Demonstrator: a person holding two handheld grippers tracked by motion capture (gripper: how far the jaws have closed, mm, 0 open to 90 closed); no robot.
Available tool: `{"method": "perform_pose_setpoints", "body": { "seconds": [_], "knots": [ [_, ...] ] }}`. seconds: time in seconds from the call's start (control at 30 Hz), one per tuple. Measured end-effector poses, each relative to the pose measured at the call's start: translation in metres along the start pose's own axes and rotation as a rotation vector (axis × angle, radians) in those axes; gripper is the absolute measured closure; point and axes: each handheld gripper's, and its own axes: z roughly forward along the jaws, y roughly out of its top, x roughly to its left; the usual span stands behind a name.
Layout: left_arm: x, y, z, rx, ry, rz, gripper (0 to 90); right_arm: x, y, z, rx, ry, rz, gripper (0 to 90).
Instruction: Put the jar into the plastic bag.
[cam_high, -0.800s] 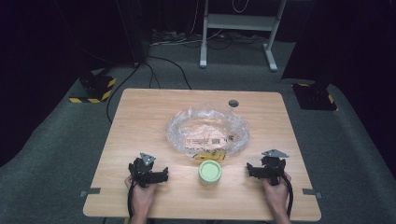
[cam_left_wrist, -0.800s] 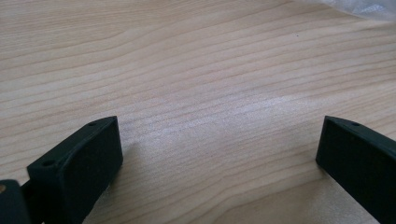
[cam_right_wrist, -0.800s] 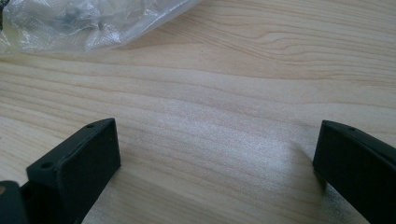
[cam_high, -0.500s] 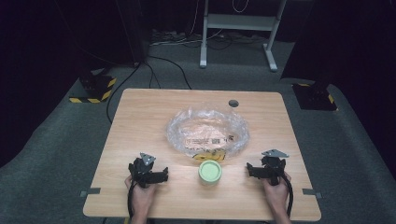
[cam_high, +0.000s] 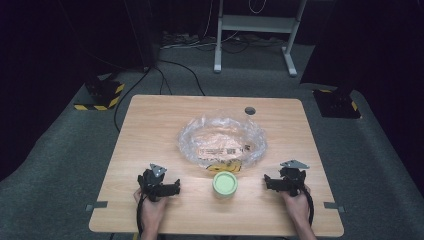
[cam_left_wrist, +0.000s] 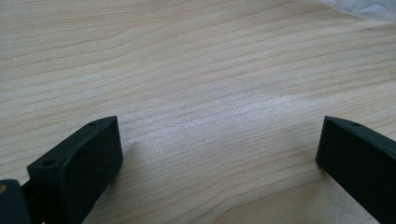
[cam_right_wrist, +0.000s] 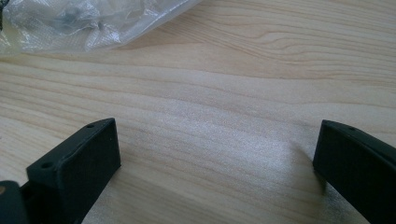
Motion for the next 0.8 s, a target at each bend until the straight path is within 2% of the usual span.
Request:
{"method": "perform_pose_setpoints", "body": {
  "seconds": [0.23, 0.37, 0.6, 0.8],
  "knots": [
    [0.0, 0.0, 0.0, -0.001, 0.0, -0.001, 0.8, -0.001, -0.002, -0.002, -0.006, 0.008, -0.002, 2.8],
    [0.0, 0.0, 0.0, 0.0, 0.0, 0.0, 0.8, -0.003, -0.007, -0.009, -0.021, 0.07, 0.006, 2.9],
    [0.0, 0.0, 0.0, -0.001, 0.0, -0.001, 0.8, -0.002, -0.017, -0.024, -0.054, 0.128, -0.01, 2.6],
    [0.0, 0.0, 0.0, -0.002, 0.001, -0.003, 0.8, 0.003, -0.023, -0.037, -0.077, 0.159, -0.035, 3.1]
  ]
}}
